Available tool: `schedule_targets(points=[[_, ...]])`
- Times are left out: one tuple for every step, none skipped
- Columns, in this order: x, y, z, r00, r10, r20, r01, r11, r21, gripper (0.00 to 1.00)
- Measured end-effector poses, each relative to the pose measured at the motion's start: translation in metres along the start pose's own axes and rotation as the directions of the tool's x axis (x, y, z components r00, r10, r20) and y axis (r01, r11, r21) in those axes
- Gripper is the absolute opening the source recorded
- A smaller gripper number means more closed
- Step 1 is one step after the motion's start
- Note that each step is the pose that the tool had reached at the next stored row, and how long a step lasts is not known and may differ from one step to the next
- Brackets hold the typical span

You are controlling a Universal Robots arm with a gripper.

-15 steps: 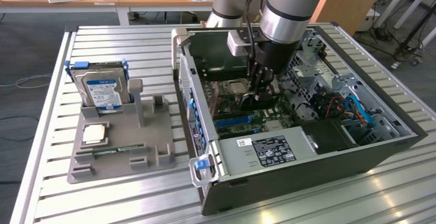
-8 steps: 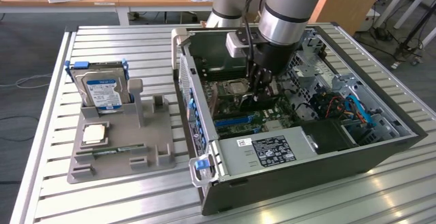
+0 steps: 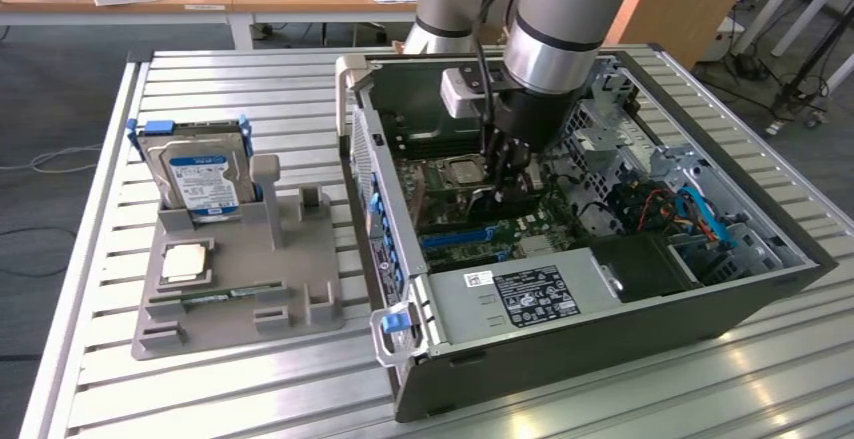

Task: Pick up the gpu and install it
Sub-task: 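Pick up the gpu and move the gpu toward the slot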

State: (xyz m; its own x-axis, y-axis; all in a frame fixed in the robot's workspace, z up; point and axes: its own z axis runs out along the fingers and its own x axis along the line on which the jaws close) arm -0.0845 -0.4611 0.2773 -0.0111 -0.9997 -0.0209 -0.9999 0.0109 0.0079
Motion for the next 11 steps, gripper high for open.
schedule_targets(points=[[0.0, 0.0007, 0.0002, 1.0, 0.0, 0.0001, 0.0, 1.0, 0.0001, 0.27], [0.0, 0.0016, 0.0004, 1.0, 0.0, 0.0003, 0.0, 1.0, 0.0002, 0.27], [0.0, 0.0028, 0.0006, 1.0, 0.0, 0.0003, 0.0, 1.0, 0.0003, 0.27], [0.0, 0.0038, 0.0008, 1.0, 0.0, 0.0003, 0.0, 1.0, 0.0003, 0.27], [0.0, 0.0039, 0.0007, 1.0, 0.0, 0.0002, 0.0, 1.0, 0.0003, 0.27], [0.0, 0.004, 0.0007, 1.0, 0.0, 0.0001, 0.0, 1.0, 0.0003, 0.27], [0.0001, 0.004, 0.0008, 1.0, 0.0, -0.0001, 0.0, 1.0, 0.0002, 0.27], [0.0001, 0.0041, 0.0016, 1.0, 0.0, 0.0001, 0.0, 1.0, 0.0003, 0.27], [0.0001, 0.0043, 0.0028, 1.0, 0.0, 0.0001, 0.0, 1.0, 0.0004, 0.27], [0.0001, 0.0045, 0.004, 1.0, 0.0, 0.0002, 0.0, 1.0, 0.0005, 0.27], [0.0001, 0.0047, 0.0049, 1.0, 0.0, 0.0001, 0.0, 1.0, 0.0006, 0.27]])
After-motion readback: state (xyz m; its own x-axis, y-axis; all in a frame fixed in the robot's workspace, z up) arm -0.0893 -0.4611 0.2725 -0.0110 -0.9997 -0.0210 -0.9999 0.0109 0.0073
